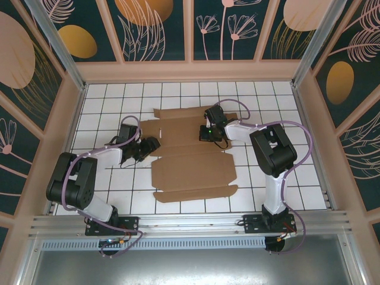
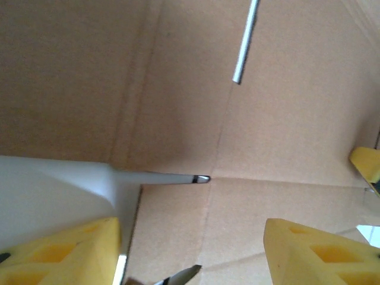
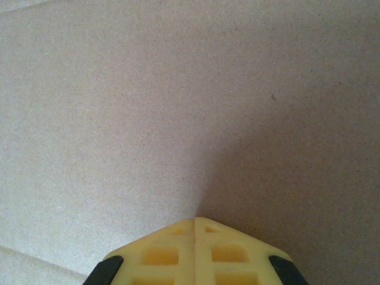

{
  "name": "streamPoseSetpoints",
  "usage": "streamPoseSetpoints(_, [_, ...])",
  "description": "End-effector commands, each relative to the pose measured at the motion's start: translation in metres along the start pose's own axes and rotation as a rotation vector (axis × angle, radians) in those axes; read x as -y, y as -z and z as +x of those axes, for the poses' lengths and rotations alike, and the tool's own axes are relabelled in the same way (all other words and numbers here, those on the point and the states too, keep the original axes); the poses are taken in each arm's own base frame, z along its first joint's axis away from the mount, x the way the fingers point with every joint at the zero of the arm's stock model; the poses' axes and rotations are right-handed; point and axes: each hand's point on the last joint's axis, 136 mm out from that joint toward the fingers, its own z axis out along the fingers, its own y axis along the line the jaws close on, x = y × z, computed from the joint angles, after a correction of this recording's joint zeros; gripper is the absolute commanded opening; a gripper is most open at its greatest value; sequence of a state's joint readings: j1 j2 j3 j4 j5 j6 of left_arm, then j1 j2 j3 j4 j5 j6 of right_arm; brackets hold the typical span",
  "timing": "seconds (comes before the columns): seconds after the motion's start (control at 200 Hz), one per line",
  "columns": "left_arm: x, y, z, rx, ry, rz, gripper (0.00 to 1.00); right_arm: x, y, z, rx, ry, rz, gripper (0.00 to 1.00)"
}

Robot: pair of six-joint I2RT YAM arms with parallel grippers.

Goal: Fold the paper box

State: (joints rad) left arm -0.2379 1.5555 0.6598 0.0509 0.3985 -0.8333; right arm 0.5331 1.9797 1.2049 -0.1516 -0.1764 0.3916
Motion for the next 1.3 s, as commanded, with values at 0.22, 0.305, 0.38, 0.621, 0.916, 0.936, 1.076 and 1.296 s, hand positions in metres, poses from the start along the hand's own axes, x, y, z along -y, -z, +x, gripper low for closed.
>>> streamPoseSetpoints(0.22, [0.051,0.015,0.009,-0.032,0.029,0.204,0.61,0.029,-0.024,0.050,-0.152,-0.021,0.088,0.00])
streamPoseSetpoints(0.305, [0.050,0.009,0.015,-0.060,0.038,0.212,0.61,0.028,-0.024,0.048,-0.150,-0.022,0.085,0.00])
streamPoseSetpoints(0.38, [0.051,0.002,0.021,-0.081,0.041,0.220,0.61,0.028,-0.023,0.047,-0.149,-0.021,0.087,0.00])
streamPoseSetpoints(0.621, [0.058,-0.016,0.033,-0.125,0.048,0.231,0.60,0.030,-0.023,0.050,-0.156,-0.020,0.097,0.00])
streamPoseSetpoints(0.916, [0.065,-0.006,0.018,-0.070,-0.035,0.174,0.57,0.030,-0.019,0.048,-0.152,-0.015,0.104,0.00])
streamPoseSetpoints(0.936, [0.069,-0.002,0.014,-0.054,-0.055,0.167,0.57,0.030,-0.018,0.048,-0.152,-0.014,0.106,0.00])
streamPoseSetpoints(1.076, [0.106,0.036,-0.014,0.059,-0.171,0.164,0.57,0.029,-0.018,0.047,-0.149,-0.017,0.104,0.00])
streamPoseSetpoints(1.296, [0.132,0.037,-0.010,0.051,-0.204,0.205,0.54,0.030,-0.020,0.048,-0.140,-0.039,0.097,0.00])
